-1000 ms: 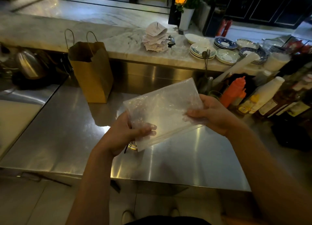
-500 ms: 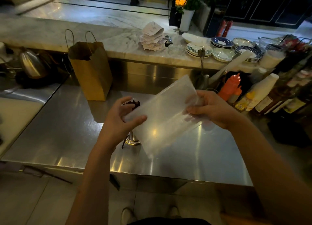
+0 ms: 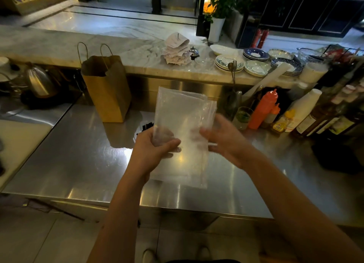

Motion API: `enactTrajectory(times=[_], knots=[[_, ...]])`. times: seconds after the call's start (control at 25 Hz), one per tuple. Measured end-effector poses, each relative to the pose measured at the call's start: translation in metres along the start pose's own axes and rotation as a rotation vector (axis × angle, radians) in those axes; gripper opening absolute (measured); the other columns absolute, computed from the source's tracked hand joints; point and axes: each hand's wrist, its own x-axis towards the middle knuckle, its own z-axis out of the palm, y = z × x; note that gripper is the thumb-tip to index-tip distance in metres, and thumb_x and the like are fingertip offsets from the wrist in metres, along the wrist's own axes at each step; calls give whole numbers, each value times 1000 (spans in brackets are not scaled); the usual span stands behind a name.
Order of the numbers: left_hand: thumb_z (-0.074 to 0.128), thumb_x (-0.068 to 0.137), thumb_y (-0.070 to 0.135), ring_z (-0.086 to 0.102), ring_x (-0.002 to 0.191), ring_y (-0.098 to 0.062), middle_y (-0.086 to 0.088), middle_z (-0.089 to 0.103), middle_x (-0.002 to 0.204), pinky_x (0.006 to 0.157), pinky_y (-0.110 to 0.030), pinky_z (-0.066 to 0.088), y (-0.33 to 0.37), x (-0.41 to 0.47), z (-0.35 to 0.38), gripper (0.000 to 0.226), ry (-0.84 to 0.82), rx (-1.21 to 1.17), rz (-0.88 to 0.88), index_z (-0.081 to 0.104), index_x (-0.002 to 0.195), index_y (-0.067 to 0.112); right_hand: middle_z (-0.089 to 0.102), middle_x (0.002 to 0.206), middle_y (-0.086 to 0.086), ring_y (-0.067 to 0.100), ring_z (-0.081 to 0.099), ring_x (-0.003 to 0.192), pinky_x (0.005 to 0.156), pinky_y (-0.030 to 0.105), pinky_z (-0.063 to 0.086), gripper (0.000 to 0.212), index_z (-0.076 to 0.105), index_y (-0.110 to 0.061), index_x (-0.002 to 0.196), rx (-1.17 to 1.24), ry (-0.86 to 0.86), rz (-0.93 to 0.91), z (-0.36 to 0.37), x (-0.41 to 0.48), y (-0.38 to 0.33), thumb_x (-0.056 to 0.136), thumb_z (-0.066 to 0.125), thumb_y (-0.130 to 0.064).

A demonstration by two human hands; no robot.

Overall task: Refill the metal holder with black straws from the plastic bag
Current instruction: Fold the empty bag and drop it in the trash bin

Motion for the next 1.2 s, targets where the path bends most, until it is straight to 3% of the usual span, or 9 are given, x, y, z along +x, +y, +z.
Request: enactTrajectory(times=[0.08, 0.2, 0.28, 0.4, 0.6, 0.76, 0.96, 1.08, 1.2], knots=[[74, 83, 10, 75, 76, -17, -4, 76, 84, 62, -23, 55, 1, 1, 4, 26, 4, -54, -10, 64, 106, 5, 70, 112, 13, 28, 71, 98, 78, 39, 59, 56, 48, -15, 131, -120, -121, 0, 4, -3, 10, 80, 71, -15], [60, 94, 15, 75, 83, -19, -1, 77, 89, 67, -28, 58, 1, -1, 4, 16, -46, -142, -31, 64, 108, 11, 73, 101, 16, 31, 72, 90, 70, 33, 58, 35, 53, -6, 124, -78, -98, -25, 0, -4, 7, 90, 60, -6], [52, 98, 17, 75, 86, -20, 0, 77, 92, 76, -33, 60, 1, -4, 0, 17, -89, -178, -45, 64, 109, 14, 72, 103, 17, 33, 71, 91, 69, 34, 57, 29, 54, -7, 123, -37, -114, 7, -4, -5, -2, 94, 54, -9], [52, 95, 20, 74, 86, -20, -3, 77, 95, 79, -36, 60, 7, -8, -7, 20, -169, -209, -41, 64, 109, 14, 73, 101, 11, 32, 71, 91, 69, 35, 58, 29, 58, -13, 120, -34, -151, 35, -5, -9, -7, 92, 51, -20], [56, 85, 28, 75, 84, -22, -4, 77, 96, 74, -34, 61, 9, -9, -9, 29, -178, -207, -15, 65, 111, 16, 71, 103, 10, 32, 71, 88, 67, 34, 59, 30, 53, -14, 125, -86, -109, -79, -10, -9, -8, 96, 49, -7], [52, 96, 13, 75, 80, -23, -4, 77, 92, 72, -38, 60, 9, -9, -10, 23, -108, -173, 13, 63, 115, 17, 72, 104, 13, 33, 71, 90, 70, 36, 60, 30, 52, -17, 125, -110, -121, -57, -12, -13, -10, 98, 46, -6], [52, 95, 9, 74, 88, -28, -9, 75, 101, 74, -43, 61, 8, -11, -14, 31, -163, -189, 29, 60, 122, 23, 72, 105, 17, 34, 71, 86, 66, 35, 60, 35, 51, -17, 128, -82, -122, -68, -14, -13, -12, 96, 48, -3], [47, 97, 2, 74, 84, -22, -2, 77, 97, 72, -39, 60, 9, -13, -17, 29, -179, -132, 68, 70, 105, 18, 71, 96, 12, 27, 70, 81, 58, 28, 57, 27, 64, -14, 104, 2, -105, -66, -15, -13, -11, 94, 46, 3], [42, 96, -9, 71, 92, -22, 4, 74, 97, 72, -34, 61, 10, -15, -21, 51, -224, -41, 132, 79, 86, 25, 62, 90, 9, 26, 66, 80, 57, 29, 57, 47, 67, -18, 68, -20, -101, -40, -16, -10, -9, 87, 40, 15]])
